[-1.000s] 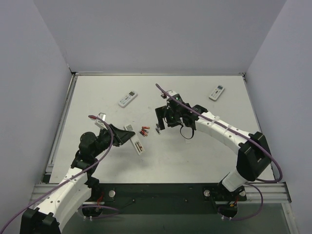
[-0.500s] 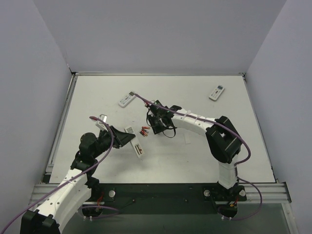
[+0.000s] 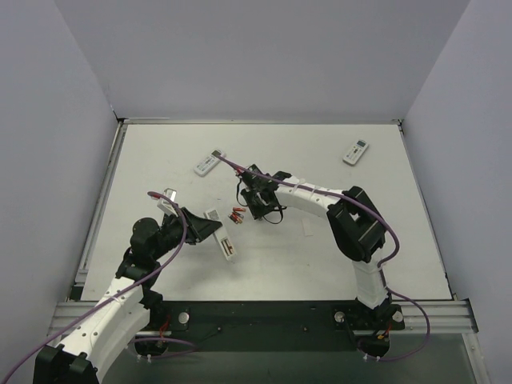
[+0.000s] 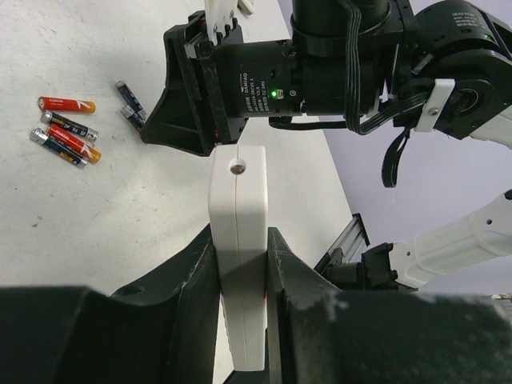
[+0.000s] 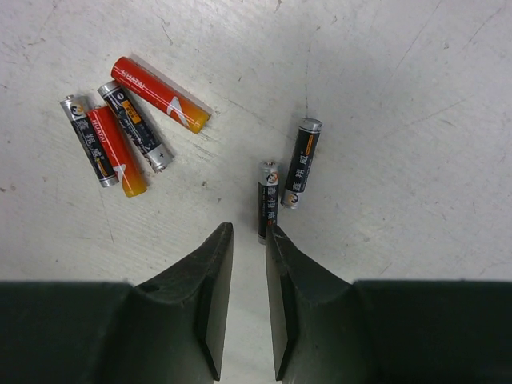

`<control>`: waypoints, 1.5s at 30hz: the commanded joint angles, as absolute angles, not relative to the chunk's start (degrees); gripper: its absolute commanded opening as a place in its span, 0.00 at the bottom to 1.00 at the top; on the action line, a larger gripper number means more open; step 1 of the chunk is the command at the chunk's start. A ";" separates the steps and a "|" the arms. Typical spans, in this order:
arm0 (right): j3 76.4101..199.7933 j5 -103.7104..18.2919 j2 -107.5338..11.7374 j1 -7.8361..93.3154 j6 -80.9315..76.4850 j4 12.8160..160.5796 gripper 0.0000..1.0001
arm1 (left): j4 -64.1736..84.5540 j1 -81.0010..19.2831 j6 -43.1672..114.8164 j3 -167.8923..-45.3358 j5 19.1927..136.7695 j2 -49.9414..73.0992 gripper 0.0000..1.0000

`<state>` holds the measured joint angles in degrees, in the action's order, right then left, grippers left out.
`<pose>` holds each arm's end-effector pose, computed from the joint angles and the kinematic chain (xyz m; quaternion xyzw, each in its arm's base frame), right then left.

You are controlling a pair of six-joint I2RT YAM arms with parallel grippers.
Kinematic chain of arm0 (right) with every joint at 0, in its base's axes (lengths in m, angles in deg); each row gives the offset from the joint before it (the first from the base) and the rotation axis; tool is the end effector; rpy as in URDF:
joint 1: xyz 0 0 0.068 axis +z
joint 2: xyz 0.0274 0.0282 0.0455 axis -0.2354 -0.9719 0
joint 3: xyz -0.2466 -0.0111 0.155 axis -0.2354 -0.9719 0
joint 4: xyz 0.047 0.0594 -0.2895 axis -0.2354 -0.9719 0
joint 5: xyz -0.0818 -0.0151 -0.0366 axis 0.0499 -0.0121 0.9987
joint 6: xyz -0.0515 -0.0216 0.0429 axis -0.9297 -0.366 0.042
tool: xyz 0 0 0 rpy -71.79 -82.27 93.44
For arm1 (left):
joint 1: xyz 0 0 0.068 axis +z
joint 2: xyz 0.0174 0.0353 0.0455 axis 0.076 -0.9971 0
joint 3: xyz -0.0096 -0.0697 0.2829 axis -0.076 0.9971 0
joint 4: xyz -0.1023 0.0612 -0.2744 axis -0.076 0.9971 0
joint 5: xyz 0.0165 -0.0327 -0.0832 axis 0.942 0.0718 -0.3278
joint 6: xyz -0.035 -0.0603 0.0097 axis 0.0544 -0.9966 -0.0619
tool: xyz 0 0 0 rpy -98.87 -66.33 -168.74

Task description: Load the batteries into the remote control

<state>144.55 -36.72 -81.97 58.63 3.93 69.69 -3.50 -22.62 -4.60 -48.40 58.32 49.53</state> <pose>0.3490 0.3513 0.1629 -0.2645 0.9037 0.1749 0.2877 0.1854 -0.0895 0.2105 -0.0602 0.7454 -0.5161 0.4177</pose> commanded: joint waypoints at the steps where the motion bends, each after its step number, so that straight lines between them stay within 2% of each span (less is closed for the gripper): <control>1: 146.84 -35.24 -83.27 58.88 3.27 66.73 0.19 | -4.84 -22.55 -3.75 -49.03 57.68 50.60 0.00; 10: 145.26 -32.96 -84.24 59.40 3.18 66.38 0.13 | -4.58 -22.55 -3.57 -48.95 57.85 50.86 0.00; 16: 142.81 -33.22 -82.05 60.19 2.39 65.50 0.00 | -4.23 -22.55 -3.57 -48.86 57.77 51.04 0.00; 24: 132.61 -38.23 -72.92 60.63 2.74 57.78 0.00 | -4.23 -22.47 -3.04 -48.42 58.56 50.77 0.00; 27: 129.27 -39.90 -71.06 60.98 3.35 55.05 0.03 | -5.28 -22.46 -3.22 -48.24 58.73 50.16 0.00; 29: 128.65 -39.90 -70.88 61.25 3.44 53.81 0.09 | -5.81 -22.46 -3.22 -48.33 58.82 49.46 0.00; 37: 132.34 -37.53 -73.51 61.42 1.78 52.84 0.27 | -6.34 -22.38 -3.66 -48.59 58.56 48.66 0.00; 45: 136.91 -37.35 -76.59 61.34 0.81 52.84 0.28 | -5.99 -22.38 -3.84 -48.51 58.38 49.19 0.00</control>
<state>134.30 -38.47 -75.20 60.97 1.70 55.63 -2.91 -22.62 -4.23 -47.96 58.60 48.57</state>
